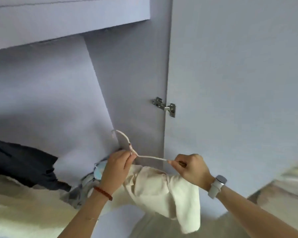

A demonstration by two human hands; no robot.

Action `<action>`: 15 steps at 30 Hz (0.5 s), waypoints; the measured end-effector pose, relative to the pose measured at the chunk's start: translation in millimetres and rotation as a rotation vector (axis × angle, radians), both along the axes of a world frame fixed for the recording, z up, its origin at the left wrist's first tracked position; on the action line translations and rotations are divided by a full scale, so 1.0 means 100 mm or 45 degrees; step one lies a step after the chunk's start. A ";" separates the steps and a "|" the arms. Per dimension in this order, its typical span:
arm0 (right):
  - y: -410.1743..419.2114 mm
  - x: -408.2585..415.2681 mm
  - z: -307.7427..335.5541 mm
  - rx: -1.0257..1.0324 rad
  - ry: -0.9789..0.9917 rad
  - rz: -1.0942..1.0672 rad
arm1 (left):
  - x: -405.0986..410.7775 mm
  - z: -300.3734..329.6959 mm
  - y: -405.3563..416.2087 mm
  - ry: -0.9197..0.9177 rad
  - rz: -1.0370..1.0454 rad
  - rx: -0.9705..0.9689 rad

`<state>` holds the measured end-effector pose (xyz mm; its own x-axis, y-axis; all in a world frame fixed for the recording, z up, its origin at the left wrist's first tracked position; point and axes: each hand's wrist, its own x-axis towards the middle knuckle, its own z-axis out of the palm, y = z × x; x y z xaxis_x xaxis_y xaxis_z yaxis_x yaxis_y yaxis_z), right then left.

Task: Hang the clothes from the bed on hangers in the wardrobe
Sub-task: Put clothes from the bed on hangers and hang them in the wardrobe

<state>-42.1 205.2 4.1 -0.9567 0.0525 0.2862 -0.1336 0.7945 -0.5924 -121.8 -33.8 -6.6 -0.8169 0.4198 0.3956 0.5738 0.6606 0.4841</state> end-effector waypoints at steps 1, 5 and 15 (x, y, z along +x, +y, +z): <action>0.15 0.21 -0.04 0.043 -0.015 -0.074 | 0.08 -0.06 0.16 -0.086 -0.097 0.039; 0.69 1.05 -0.14 0.180 0.013 -0.332 | 0.50 -0.20 0.82 -0.316 -0.371 0.077; 0.91 3.13 -0.32 0.235 -0.005 -0.948 | 1.79 -0.14 2.12 -0.392 -1.095 0.212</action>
<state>271.1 296.3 -28.0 -0.6886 0.6352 0.3497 0.4775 0.7602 -0.4406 56.8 178.2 -20.7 -0.3297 0.8874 0.3223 0.6643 -0.0245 0.7470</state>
